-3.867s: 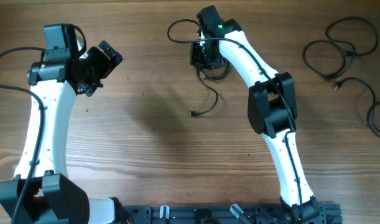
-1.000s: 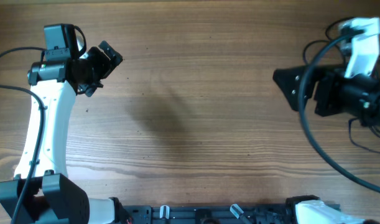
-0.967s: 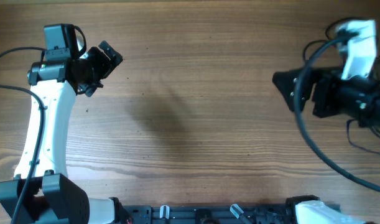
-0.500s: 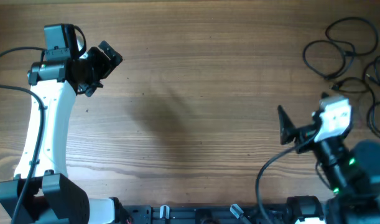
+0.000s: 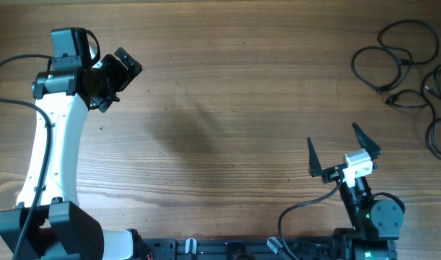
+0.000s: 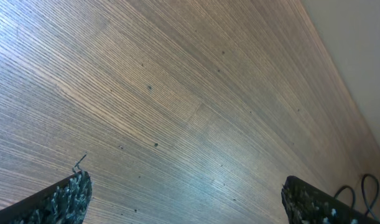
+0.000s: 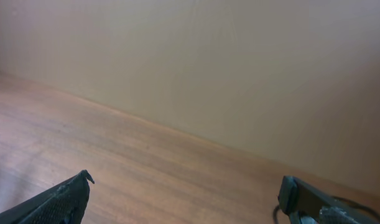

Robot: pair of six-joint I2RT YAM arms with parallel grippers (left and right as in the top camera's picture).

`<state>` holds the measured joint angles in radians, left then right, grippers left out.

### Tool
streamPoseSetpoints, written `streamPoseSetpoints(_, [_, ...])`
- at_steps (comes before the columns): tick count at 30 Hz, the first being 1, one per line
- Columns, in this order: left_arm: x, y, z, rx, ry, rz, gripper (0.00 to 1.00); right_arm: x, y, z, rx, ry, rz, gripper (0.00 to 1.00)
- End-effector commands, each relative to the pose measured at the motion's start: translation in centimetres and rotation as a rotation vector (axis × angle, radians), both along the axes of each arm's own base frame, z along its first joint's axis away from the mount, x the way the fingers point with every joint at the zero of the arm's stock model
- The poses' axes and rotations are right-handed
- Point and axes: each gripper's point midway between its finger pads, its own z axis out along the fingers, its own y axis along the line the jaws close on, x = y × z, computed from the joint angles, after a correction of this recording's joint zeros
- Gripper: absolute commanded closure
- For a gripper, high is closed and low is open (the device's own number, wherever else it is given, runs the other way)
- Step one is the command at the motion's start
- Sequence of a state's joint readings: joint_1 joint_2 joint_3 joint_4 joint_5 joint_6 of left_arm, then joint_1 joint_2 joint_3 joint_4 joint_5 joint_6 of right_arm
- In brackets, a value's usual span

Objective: Untangle cables

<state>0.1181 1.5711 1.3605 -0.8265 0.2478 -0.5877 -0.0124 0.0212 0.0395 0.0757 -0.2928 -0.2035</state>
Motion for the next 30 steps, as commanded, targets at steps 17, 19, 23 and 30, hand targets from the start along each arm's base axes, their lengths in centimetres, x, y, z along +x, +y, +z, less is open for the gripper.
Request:
streamPoseSetpoints(17, [0.0, 0.2, -0.1, 0.013, -0.002, -0.008, 0.0, 0.3, -0.2, -2.5, 0.02, 0.076, -0.01, 0.0])
streamPoseSetpoints(19, [0.0, 0.2, -0.1, 0.013, -0.002, -0.008, 0.0, 0.3, -0.2, -2.5, 0.02, 0.076, -0.01, 0.0])
streamPoseSetpoints(23, [0.0, 0.3, -0.1, 0.025, -0.004, -0.01, 0.0, 0.3, -0.2, -2.5, 0.02, 0.076, -0.01, 0.0])
streamPoseSetpoints(30, [-0.9, 2.1, 1.5, 0.15, -0.03, 0.041, 0.0, 0.3, -0.2, -2.5, 0.02, 0.076, -0.01, 0.0])
